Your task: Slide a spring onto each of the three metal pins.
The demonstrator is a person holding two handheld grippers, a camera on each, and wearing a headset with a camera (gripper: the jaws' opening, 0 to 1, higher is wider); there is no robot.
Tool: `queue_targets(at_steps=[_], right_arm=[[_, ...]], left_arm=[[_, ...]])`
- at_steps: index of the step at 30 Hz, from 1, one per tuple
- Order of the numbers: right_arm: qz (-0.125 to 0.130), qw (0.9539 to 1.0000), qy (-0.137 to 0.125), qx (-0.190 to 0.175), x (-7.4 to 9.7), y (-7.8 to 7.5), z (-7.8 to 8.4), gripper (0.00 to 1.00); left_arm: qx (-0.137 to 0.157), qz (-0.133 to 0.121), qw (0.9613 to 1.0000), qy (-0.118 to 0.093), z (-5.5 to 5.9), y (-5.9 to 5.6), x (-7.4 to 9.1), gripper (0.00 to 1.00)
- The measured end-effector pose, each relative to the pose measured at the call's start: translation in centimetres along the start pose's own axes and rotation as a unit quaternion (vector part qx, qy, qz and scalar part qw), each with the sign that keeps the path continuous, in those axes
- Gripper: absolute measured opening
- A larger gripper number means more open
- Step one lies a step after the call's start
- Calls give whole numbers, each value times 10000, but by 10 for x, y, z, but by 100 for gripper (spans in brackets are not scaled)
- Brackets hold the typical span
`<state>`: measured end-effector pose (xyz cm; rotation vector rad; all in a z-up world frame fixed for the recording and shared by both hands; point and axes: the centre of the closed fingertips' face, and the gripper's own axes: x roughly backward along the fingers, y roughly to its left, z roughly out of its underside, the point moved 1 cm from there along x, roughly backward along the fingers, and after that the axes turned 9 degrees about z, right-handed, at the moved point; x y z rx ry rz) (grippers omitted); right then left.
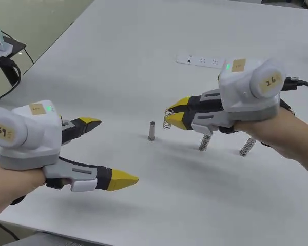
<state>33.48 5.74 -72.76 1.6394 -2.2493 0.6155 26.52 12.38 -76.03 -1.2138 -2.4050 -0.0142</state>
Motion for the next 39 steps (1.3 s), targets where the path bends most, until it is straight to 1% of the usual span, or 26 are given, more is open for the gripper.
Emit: queue_targets(at_steps=[6,17,19,23,32,39], right_arm=[[39,10000,-1,-82,-12,-2,-2,8],[138,9997,38,-220,-26,-8,0,8],[203,9996,54,-209,-27,-10,1,8],[169,9994,30,-305,-32,-8,0,8],[134,9993,126,-328,-40,-7,7,8],[127,9988,254,-393,-45,-6,17,8]], left_arm=[[4,33,10000,8,1,-2,-2,96],[35,29,10000,17,2,-2,-2,96],[48,17,10000,14,3,-1,-2,96],[56,25,10000,11,4,-2,-2,96],[60,12,10000,18,4,-1,0,96],[18,-9,10000,-3,-1,0,3,95]])
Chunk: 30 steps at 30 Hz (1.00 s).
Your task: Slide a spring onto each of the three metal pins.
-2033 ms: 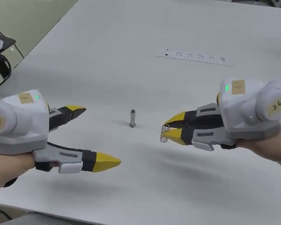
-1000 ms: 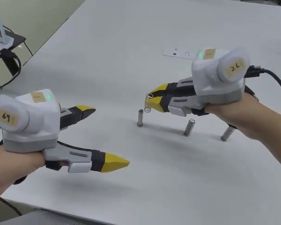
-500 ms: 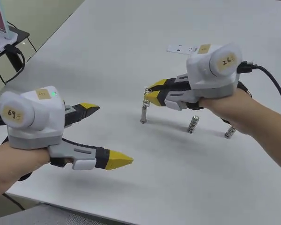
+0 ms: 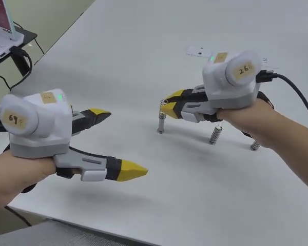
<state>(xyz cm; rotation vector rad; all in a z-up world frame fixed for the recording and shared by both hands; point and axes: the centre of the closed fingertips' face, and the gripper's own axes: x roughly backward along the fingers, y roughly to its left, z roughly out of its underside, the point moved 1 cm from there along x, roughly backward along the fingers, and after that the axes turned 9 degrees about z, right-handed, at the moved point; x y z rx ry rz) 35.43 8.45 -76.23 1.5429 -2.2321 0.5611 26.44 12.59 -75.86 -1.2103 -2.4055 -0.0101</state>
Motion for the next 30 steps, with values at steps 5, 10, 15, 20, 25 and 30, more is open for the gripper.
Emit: queue_targets(at_steps=[5,10,15,20,25,30], right_arm=[[-20,9999,144,5,-6,3,8,8],[16,9994,317,-100,-11,4,19,8],[-17,9989,471,-45,-17,10,30,8],[-37,9984,568,-24,-18,15,38,8],[-45,9985,539,-13,-19,14,39,8],[-15,9984,556,81,-17,14,39,9]], left_arm=[[-26,1,10000,14,-1,1,0,95],[-67,8,10000,15,-5,3,0,95],[-98,-8,10000,-6,-8,5,2,95],[-68,-17,10000,25,-5,7,1,95],[-89,27,10000,36,-7,6,-1,95],[-127,63,9999,41,-11,6,-3,94]])
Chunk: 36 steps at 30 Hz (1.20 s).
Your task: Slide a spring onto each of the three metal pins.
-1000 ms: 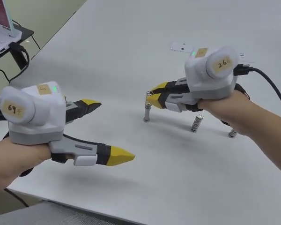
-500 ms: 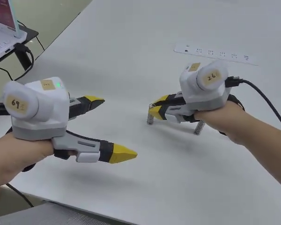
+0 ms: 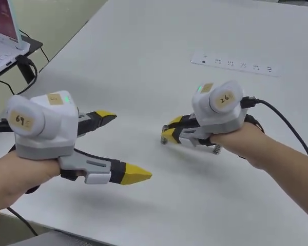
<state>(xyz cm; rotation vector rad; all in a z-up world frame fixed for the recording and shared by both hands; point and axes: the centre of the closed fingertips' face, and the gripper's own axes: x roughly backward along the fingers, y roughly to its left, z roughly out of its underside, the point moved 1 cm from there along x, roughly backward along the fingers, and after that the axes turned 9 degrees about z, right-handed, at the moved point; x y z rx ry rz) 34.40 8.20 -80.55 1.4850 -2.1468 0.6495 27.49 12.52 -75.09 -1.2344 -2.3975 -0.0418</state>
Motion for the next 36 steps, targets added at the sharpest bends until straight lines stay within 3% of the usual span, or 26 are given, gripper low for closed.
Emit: queue_targets(at_steps=[9,14,18,24,36], right_arm=[[26,9997,-201,-127,12,-4,-15,16],[49,9980,-544,-326,30,-4,-30,19],[61,9973,-661,-330,43,-3,-34,22],[97,9957,-826,-397,66,-1,-33,28],[329,9926,-1044,-533,107,-2,-17,42]], left_arm=[[-21,58,10000,12,-3,-3,-4,94],[-39,74,10000,-35,-9,-4,-6,94],[-67,81,9999,-76,-15,-3,-8,95],[-86,134,9998,-127,-22,-8,-12,95],[-112,231,9995,-158,-30,-16,-19,94]])
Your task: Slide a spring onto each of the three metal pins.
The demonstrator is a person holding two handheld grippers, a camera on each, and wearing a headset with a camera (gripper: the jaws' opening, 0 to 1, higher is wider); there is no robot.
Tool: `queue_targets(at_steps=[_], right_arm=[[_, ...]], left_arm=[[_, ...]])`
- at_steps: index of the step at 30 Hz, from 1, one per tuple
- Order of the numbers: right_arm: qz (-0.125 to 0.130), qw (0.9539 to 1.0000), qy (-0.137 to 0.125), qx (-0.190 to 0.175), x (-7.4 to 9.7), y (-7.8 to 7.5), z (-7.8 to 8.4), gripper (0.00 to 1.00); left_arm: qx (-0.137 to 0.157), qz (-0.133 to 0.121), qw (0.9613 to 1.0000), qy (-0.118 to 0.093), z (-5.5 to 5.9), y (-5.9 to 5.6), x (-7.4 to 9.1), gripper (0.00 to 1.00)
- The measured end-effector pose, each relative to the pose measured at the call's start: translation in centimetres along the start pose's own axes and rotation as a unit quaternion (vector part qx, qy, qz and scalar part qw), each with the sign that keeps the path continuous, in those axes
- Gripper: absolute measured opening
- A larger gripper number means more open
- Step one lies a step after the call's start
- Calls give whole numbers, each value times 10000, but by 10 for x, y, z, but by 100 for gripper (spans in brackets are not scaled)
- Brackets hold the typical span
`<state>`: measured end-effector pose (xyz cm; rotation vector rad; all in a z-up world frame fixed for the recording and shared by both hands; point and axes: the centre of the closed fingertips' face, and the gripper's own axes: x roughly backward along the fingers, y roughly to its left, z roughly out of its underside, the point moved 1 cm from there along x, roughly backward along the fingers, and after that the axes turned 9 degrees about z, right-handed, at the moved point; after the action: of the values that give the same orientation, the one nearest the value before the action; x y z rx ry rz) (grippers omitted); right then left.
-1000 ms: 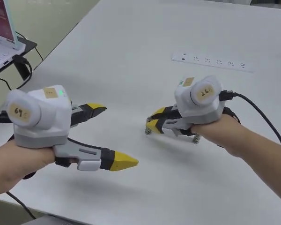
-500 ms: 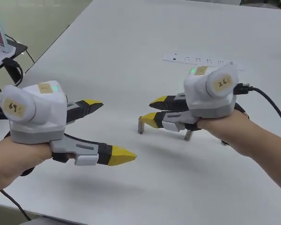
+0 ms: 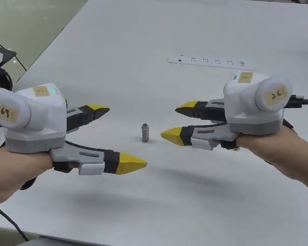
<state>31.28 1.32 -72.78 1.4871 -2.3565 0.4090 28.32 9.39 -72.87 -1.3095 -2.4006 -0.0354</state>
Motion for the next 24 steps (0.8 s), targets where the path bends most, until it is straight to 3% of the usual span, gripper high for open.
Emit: queue_targets(at_steps=[14,20,24], right_arm=[[257,9993,-116,-248,50,-5,33,59],[478,9974,-194,-507,70,-16,46,65],[617,9964,-230,-537,82,-19,55,78]], left_arm=[[5,21,10000,-26,-3,-2,-1,95],[-41,37,10000,53,0,-6,-2,94],[-39,79,9999,77,1,-8,-3,94]])
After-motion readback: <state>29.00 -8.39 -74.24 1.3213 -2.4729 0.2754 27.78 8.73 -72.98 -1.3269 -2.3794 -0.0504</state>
